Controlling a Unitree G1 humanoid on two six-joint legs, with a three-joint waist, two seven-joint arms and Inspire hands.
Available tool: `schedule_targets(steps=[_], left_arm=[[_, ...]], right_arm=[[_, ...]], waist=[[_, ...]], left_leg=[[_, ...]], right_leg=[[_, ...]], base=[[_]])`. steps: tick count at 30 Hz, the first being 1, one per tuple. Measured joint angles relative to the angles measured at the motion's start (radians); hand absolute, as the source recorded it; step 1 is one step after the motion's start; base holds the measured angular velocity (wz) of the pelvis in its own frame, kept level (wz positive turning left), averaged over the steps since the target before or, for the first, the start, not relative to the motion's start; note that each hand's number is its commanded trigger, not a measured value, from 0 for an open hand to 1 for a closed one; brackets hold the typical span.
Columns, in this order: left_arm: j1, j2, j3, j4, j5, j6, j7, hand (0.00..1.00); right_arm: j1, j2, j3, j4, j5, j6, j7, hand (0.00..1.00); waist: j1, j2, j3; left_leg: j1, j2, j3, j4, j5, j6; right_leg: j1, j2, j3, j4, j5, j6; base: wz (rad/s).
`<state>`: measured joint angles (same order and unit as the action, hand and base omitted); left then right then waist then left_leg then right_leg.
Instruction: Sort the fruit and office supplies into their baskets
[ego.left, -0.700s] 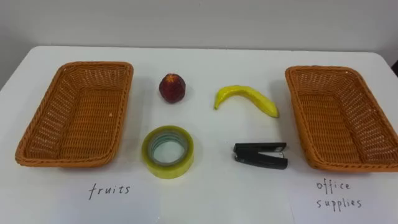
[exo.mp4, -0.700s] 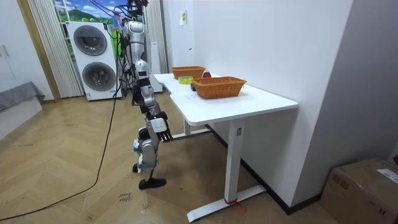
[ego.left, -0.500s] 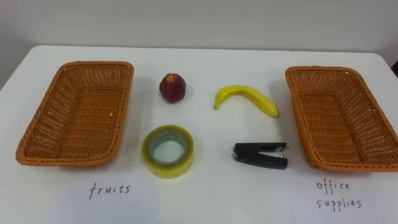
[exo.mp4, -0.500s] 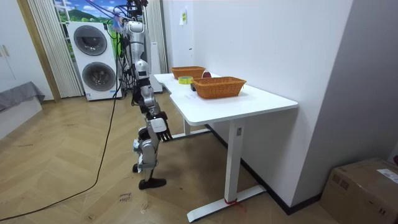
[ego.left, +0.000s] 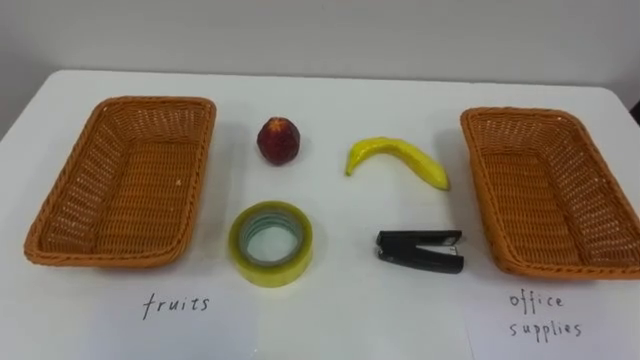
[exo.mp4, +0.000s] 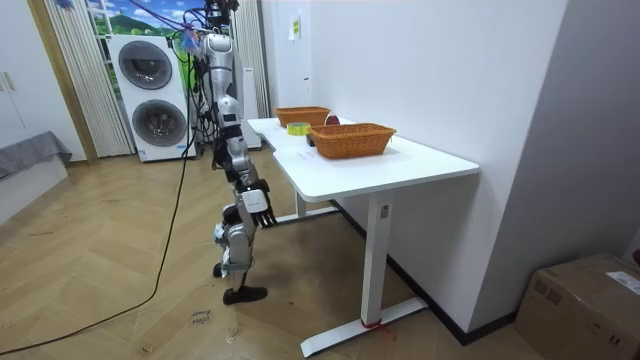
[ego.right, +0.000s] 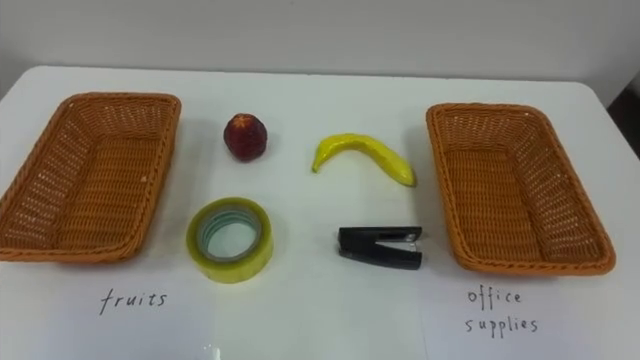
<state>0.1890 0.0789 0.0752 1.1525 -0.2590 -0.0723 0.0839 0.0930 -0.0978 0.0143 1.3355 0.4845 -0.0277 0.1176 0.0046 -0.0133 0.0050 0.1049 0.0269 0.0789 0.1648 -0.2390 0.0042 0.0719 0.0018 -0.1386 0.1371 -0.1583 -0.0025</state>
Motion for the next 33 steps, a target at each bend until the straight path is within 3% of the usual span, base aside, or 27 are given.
schedule_targets(steps=[4, 7, 13, 15, 22, 24, 27, 33], left_arm=[[-0.002, -0.001, 0.002, 0.008, -0.011, 0.0, 0.003, 0.0], [0.003, -0.004, 0.023, 0.009, -0.011, 0.0, 0.005, 0.0], [0.032, -0.002, 0.076, 0.006, -0.017, 0.003, 0.022, 0.0], [0.038, 0.013, 0.081, 0.006, -0.022, 0.013, 0.022, 0.0], [0.038, 0.022, 0.088, 0.005, -0.021, 0.021, 0.022, 0.0], [0.04, 0.022, 0.108, 0.006, -0.01, 0.021, 0.019, 0.0], [0.044, 0.029, 0.12, 0.007, -0.008, 0.021, 0.021, 0.0], [0.049, 0.032, 0.12, -0.01, -0.002, 0.023, 0.028, 0.0]], right_arm=[[0.016, 0.005, -0.034, -0.003, 0.053, 0.0, -0.014, 0.0], [0.038, 0.009, -0.118, -0.005, 0.131, -0.001, -0.04, 0.0], [0.076, -0.007, -0.259, -0.003, 0.32, 0.01, -0.098, 0.0], [0.083, -0.018, -0.312, -0.004, 0.36, 0.01, -0.124, 0.0], [0.075, -0.024, -0.366, -0.018, 0.408, 0.02, -0.195, 0.0], [0.059, -0.024, -0.424, -0.045, 0.406, 0.024, -0.221, 0.0], [0.027, -0.032, -0.459, -0.061, 0.409, 0.001, -0.254, 0.0], [0.003, -0.052, -0.511, -0.2, 0.454, -0.005, -0.37, 0.0]], waist=[[-0.005, -0.002, 0.003], [-0.01, 0.001, 0.0022], [-0.056, 0.001, 0.0009], [-0.072, 0.0, 0.0009], [-0.084, -0.01, -0.0023], [-0.084, -0.014, -0.002], [-0.086, -0.02, 0.0002], [-0.091, -0.033, -0.0018]], left_leg=[[0.01, 0.0, -0.001, 0.0, 0.0, 0.0], [0.011, 0.0, -0.001, -0.004, -0.001, 0.001], [0.018, 0.0, 0.0, -0.01, -0.001, 0.002], [0.023, 0.0, 0.004, -0.01, -0.001, 0.002], [0.032, -0.002, 0.019, -0.01, -0.001, 0.002], [0.037, -0.003, 0.024, -0.009, -0.001, 0.002], [0.041, -0.002, 0.025, -0.01, -0.001, 0.002], [0.036, -0.003, 0.025, -0.016, -0.001, 0.002]], right_leg=[[0.013, -0.001, -0.001, 0.0, 0.0, 0.0], [0.012, 0.0, -0.001, 0.001, 0.0, 0.0], [0.014, 0.0, 0.001, 0.003, 0.0, 0.0], [0.016, 0.001, 0.002, 0.004, -0.001, 0.001], [0.013, -0.001, 0.022, 0.015, -0.006, 0.003], [0.009, -0.001, 0.031, 0.015, -0.006, 0.004], [0.011, 0.0, 0.034, 0.017, -0.007, 0.004], [0.003, 0.0, 0.033, 0.02, -0.007, 0.004]], base=[[0.03], [0.01], [0.0], [-0.07], [-0.08], [-0.06], [-0.02], [0.0]])
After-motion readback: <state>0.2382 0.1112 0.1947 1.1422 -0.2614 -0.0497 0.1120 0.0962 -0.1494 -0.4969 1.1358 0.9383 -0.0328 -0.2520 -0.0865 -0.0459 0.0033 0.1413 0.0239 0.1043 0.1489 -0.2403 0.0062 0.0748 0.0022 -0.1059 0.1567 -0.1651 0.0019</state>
